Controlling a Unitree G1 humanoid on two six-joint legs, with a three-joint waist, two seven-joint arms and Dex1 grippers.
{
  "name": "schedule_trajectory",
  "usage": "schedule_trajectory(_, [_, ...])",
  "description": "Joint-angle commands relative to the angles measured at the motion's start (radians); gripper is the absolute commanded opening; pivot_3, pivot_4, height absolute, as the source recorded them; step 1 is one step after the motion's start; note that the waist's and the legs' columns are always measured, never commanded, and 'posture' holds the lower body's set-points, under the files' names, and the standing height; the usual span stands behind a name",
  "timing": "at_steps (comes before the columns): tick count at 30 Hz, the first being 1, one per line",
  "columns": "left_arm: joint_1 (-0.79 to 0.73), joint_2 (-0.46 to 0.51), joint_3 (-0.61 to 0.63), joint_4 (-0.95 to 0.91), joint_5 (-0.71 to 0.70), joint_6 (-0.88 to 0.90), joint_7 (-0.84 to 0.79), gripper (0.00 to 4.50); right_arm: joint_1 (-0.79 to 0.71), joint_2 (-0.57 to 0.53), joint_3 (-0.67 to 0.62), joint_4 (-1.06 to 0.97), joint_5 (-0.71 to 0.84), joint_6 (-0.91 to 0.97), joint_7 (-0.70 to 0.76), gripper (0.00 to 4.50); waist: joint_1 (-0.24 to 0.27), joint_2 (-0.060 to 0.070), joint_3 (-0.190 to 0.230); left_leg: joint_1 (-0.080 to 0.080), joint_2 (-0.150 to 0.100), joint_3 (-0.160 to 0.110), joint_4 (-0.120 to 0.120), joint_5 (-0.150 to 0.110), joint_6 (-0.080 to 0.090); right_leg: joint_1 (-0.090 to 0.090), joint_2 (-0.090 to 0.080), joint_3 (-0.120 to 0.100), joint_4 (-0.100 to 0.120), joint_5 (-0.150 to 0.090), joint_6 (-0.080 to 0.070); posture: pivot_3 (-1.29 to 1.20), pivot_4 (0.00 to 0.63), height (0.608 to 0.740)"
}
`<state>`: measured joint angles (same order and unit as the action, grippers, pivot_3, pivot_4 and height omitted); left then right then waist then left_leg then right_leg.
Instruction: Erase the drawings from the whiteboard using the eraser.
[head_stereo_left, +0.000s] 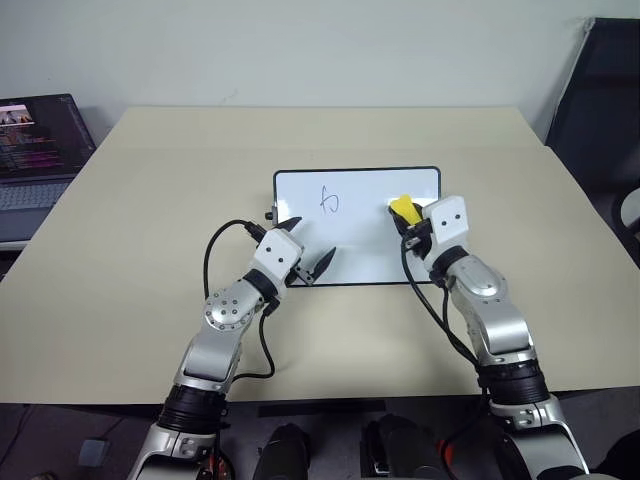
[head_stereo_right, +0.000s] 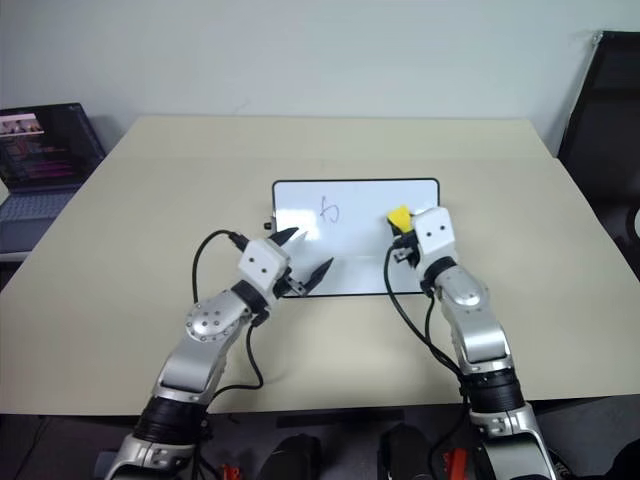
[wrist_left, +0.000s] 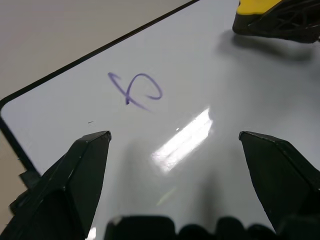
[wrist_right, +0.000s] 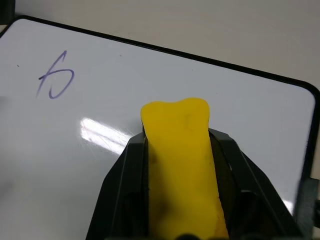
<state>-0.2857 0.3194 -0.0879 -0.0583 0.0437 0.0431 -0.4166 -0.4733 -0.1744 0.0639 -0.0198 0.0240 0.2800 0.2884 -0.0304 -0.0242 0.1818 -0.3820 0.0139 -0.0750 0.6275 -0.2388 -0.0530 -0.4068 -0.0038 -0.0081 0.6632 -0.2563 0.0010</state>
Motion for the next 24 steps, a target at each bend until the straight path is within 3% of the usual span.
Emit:
schedule_trajectory(1, [0.007,0.002,0.039,-0.056,0.015,0.013,0.054,4.5,-0.054,0.01,0.003,0.01,0.002,-0.043,-0.001,1.26,0.001,0.0,0.0,0.0,0.0,0.0,0.0,0.0,0.0,0.0,0.0,0.0,0.0,0.0,0.0,0.0,0.15,0.74])
schedule_trajectory(11, [-0.014,0.011,0.036,0.001,0.002,-0.012,0.026,4.5,-0.177,0.069,0.052,0.146,-0.002,-0.117,0.026,1.26,0.001,0.0,0.0,0.0,0.0,0.0,0.0,0.0,0.0,0.0,0.0,0.0,0.0,0.0,0.0,0.0,0.15,0.74])
schedule_trajectory(24, [-0.018,0.009,0.027,0.018,-0.028,0.005,-0.03,4.5,-0.352,0.196,0.136,0.475,-0.068,-0.316,0.021,1.26,0.002,0.001,0.0,0.0,0.0,0.0,0.0,0.0,0.0,0.0,-0.001,0.0,0.0,0.0,0.0,0.0,0.15,0.74])
